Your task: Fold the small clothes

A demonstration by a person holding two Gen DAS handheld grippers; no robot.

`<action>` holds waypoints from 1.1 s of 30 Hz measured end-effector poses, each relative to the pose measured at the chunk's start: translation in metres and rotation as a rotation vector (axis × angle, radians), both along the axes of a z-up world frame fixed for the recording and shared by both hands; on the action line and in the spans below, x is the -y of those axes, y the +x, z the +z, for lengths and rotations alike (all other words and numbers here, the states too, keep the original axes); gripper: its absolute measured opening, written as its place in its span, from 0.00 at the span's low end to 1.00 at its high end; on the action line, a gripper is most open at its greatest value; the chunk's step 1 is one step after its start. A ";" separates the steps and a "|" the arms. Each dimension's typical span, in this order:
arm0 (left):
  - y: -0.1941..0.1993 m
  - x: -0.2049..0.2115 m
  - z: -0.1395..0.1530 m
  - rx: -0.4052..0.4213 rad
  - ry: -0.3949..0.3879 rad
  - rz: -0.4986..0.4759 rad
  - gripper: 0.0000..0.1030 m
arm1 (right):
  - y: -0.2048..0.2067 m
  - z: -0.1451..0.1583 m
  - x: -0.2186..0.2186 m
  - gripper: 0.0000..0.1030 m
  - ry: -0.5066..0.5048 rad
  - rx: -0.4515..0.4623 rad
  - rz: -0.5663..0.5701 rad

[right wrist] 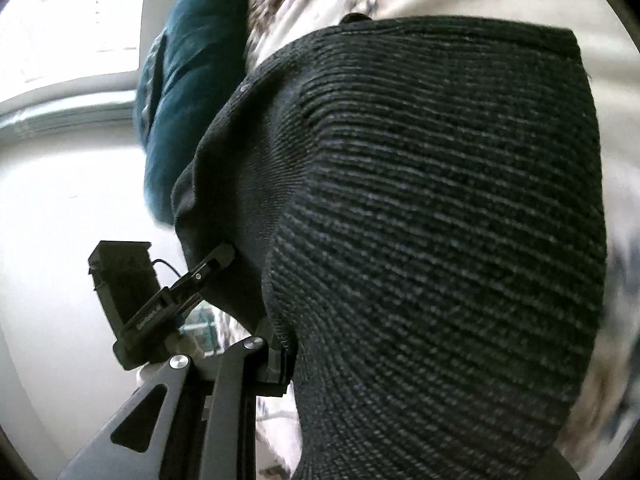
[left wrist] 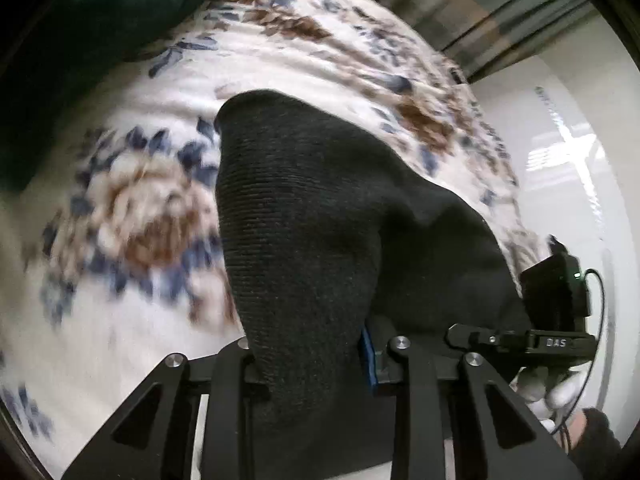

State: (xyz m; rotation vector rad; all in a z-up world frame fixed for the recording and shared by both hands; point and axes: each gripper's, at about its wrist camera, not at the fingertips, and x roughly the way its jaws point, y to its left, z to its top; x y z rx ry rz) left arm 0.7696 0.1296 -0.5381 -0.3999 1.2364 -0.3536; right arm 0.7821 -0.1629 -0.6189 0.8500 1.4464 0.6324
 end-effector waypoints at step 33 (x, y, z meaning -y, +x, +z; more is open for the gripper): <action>-0.146 0.069 0.158 0.189 0.528 0.175 1.00 | -0.140 0.212 -0.002 1.00 -1.078 0.378 -0.099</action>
